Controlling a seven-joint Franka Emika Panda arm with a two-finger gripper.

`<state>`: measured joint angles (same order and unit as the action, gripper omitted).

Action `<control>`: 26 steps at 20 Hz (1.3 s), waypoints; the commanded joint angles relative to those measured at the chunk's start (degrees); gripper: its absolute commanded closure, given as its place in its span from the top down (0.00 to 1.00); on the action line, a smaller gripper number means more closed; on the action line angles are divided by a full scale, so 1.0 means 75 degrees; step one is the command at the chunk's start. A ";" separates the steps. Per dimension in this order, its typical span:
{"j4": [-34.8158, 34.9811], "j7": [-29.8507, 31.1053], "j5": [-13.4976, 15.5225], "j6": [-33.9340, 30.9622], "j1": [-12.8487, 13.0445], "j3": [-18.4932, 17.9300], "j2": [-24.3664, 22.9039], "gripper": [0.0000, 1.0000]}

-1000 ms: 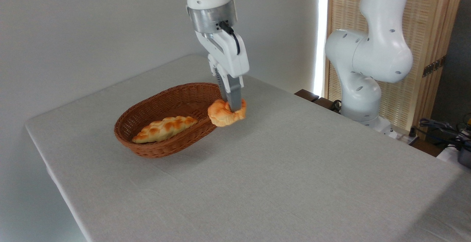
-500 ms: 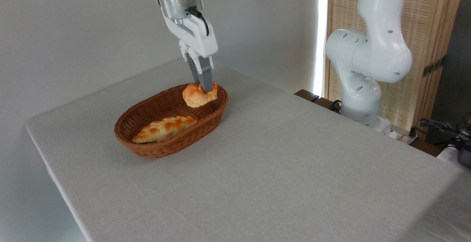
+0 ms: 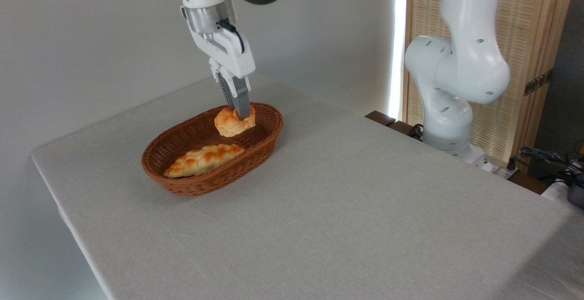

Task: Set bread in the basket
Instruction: 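Lift the bun and carry it over the wicker basket, then lower the bun into the basket beside the braided bread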

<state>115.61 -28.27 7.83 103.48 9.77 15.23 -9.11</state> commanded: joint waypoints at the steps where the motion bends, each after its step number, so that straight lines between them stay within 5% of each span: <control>1: -0.0086 0.0453 0.0011 0.0336 0.0349 0.0043 0.0475 0.28; 3: -0.0005 0.0453 0.0011 0.0347 0.0396 0.0206 0.0570 0.90; 4: 0.0042 0.0465 0.0011 0.0359 0.0396 0.0277 0.0570 1.00; 15: 0.0055 0.0325 0.0011 0.0219 0.0432 0.0500 0.0512 1.00; 18: -0.0097 -0.0037 -0.0280 0.0219 0.0362 0.0348 0.0383 1.00; 23: -0.1138 -0.0681 -0.0844 -0.0657 0.0338 -0.0798 0.0289 1.00; 26: -0.1982 -0.2353 -0.0844 -0.1653 0.0315 -0.1980 0.0312 1.00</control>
<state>107.24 -35.65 1.85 98.16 12.03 8.03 -7.41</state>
